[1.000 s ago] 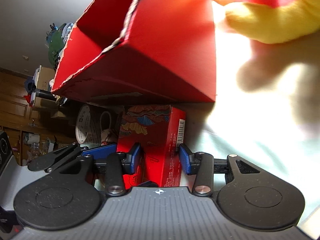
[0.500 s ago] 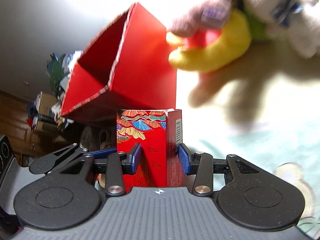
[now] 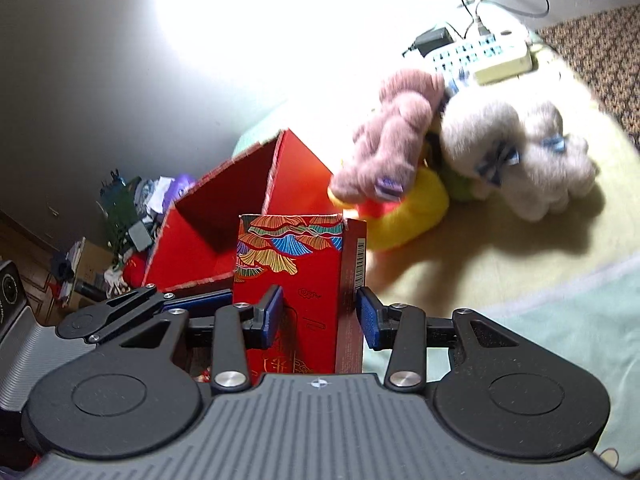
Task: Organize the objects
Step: 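Carry the red packet over the box rim with the right gripper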
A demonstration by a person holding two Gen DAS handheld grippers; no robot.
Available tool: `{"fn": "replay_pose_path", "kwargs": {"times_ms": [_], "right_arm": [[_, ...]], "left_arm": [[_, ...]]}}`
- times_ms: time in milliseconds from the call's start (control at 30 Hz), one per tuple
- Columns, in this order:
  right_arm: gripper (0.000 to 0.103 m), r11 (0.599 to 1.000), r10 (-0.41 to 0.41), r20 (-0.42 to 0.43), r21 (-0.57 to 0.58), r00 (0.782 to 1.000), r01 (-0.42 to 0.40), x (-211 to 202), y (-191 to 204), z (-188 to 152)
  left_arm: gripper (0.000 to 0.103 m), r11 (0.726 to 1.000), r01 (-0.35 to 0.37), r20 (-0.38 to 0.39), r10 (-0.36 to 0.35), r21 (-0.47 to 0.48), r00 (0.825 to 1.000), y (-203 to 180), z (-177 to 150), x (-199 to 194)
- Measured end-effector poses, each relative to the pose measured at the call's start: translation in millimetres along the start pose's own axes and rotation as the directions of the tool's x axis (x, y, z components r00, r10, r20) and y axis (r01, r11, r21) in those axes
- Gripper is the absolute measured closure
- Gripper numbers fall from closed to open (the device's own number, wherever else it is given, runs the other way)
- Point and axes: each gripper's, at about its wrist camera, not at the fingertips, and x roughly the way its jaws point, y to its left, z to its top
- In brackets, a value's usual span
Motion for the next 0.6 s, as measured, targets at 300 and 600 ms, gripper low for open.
{"fn": "replay_pose_path", "kwargs": {"times_ms": [300, 600], "right_arm": [[0.060, 0.994, 0.056, 0.101, -0.102, 0.993, -0.045, 1.3, 41.5, 39.0], [0.060, 0.974, 0.105, 0.093, -0.209, 0.990, -0.083, 50.2, 101.4, 72.9]], "left_arm": [[0.017, 0.998, -0.046, 0.133, 0.042, 0.029, 0.990, 27.3, 29.6, -43.8], [0.017, 0.992, -0.125, 0.188, 0.124, -0.006, 0.974, 85.7, 33.0, -80.8]]}}
